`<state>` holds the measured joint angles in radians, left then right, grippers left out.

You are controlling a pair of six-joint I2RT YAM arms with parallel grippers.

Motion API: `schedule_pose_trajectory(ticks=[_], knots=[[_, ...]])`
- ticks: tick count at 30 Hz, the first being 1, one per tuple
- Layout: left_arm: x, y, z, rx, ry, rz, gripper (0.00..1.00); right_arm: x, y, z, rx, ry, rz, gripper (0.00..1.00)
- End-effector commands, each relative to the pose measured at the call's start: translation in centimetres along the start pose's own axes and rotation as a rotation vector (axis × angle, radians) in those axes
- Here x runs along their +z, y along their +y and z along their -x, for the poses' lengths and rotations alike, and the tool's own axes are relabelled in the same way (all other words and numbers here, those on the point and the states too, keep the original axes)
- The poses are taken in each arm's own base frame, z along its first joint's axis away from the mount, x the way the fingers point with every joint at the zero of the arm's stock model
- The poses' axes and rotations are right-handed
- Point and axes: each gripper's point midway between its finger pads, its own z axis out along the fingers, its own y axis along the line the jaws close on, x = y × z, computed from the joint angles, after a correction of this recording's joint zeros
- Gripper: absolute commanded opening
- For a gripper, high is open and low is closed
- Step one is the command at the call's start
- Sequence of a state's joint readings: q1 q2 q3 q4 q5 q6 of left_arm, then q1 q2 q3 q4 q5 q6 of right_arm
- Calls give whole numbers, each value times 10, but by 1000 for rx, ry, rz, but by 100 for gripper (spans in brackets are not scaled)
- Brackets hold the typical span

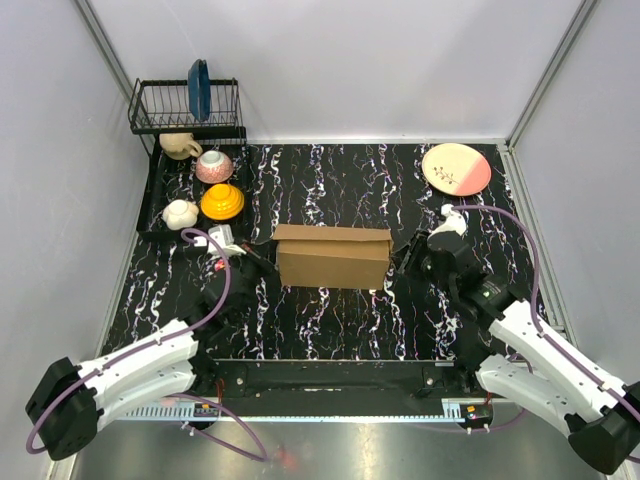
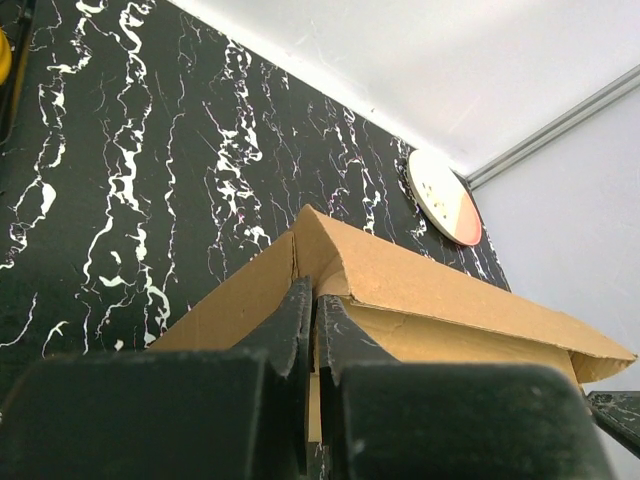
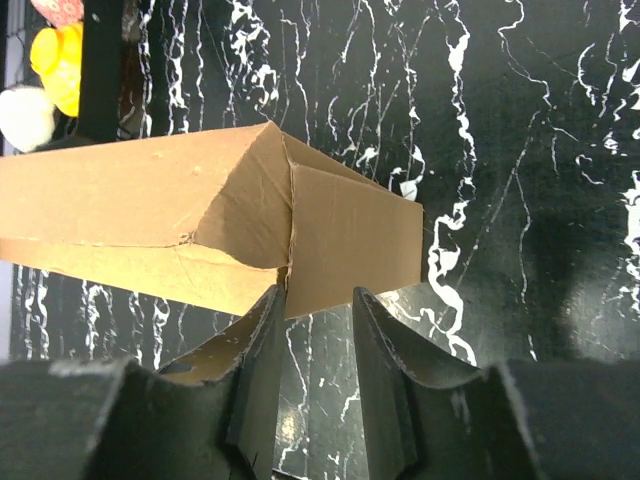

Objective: Fold the paper box

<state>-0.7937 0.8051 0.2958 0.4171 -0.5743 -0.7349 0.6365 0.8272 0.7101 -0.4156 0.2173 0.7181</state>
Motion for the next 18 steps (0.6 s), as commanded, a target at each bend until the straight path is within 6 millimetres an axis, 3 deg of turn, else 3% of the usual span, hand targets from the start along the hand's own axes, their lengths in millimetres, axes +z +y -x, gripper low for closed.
schedule_pose_trajectory(ticks=[1,5,18], knots=[[-31,102,-77,294,303,289,0,-16,-37,-12,-127,74,-152,39],[-29,99,-76,303,301,286,0,-22,-35,1,-146,33,-156,39],[-28,97,-73,323,303,287,0,-35,9,57,-213,-153,-7,42]])
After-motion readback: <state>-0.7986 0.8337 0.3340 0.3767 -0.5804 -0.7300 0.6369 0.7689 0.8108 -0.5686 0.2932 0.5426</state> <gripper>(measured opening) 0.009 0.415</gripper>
